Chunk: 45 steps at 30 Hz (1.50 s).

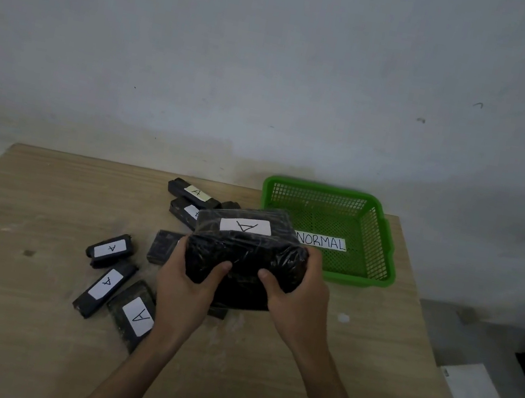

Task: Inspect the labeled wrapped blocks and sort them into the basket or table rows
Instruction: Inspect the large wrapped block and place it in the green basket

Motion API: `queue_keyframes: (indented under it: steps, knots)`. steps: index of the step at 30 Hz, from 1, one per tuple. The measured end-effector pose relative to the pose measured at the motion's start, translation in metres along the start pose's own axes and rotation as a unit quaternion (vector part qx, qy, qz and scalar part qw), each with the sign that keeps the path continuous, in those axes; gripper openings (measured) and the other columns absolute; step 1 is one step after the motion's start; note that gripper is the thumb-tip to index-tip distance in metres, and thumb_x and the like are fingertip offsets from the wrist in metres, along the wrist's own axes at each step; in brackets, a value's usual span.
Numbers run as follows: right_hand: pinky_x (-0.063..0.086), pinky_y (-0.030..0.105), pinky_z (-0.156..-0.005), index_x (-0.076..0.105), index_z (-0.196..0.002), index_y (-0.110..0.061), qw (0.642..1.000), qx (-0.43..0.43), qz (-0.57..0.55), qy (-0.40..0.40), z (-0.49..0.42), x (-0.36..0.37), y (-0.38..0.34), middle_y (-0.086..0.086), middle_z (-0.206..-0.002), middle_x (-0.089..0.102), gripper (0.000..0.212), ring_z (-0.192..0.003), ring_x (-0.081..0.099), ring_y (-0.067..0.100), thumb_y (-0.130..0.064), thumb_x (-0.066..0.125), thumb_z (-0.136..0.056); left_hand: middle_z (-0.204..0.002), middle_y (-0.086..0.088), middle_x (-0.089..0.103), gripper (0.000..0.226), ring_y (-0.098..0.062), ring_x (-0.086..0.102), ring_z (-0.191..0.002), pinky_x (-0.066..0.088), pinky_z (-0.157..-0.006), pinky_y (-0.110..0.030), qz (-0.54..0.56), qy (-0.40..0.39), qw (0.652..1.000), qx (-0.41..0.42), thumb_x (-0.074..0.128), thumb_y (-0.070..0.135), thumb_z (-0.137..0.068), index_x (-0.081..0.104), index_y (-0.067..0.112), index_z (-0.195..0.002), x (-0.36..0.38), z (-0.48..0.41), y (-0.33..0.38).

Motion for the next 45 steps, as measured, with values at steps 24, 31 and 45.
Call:
queue_keyframes:
  steps: [24,31,45]
  knots:
    - [0.045,0.005,-0.071,0.046,-0.107,-0.026,0.998,-0.028,-0.047,-0.025,0.001,0.008,0.005,-0.018,-0.093,0.061,0.067,-0.086,0.059,-0.012,-0.016,0.091,-0.058,-0.11,0.006,0.059,0.033,0.003,0.057,-0.102,0.049,-0.082,-0.018,0.051,-0.02,0.998,-0.014,0.072,0.022,-0.08,0.052,0.034,-0.103,-0.009,0.01,-0.01]
    - [0.042,0.017,-0.059,0.047,-0.079,-0.014,0.959,0.032,-0.259,-0.111,-0.008,-0.003,0.01,-0.009,-0.068,0.048,0.029,-0.064,0.048,0.007,-0.028,0.072,-0.081,-0.105,0.012,0.066,0.038,-0.004,0.064,-0.092,0.05,-0.07,-0.02,0.248,-0.075,0.957,-0.127,0.053,0.008,-0.076,0.051,0.029,-0.107,-0.024,-0.008,-0.009]
    - [0.051,0.028,-0.093,0.016,-0.147,-0.026,0.958,0.016,-0.105,-0.268,-0.004,-0.018,0.028,-0.015,-0.141,0.037,0.094,-0.118,0.052,-0.002,-0.012,0.069,-0.071,-0.088,0.006,0.072,0.031,-0.014,0.062,-0.091,0.044,-0.07,-0.031,0.234,-0.082,0.931,-0.268,0.038,0.007,-0.093,0.066,0.018,-0.103,-0.029,-0.007,-0.018]
Point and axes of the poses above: each hand's wrist, its own z-axis away from the middle knuckle, its own x-axis out of the palm, y = z × x, the point moved 1 cm from there along -z, towards the middle knuckle
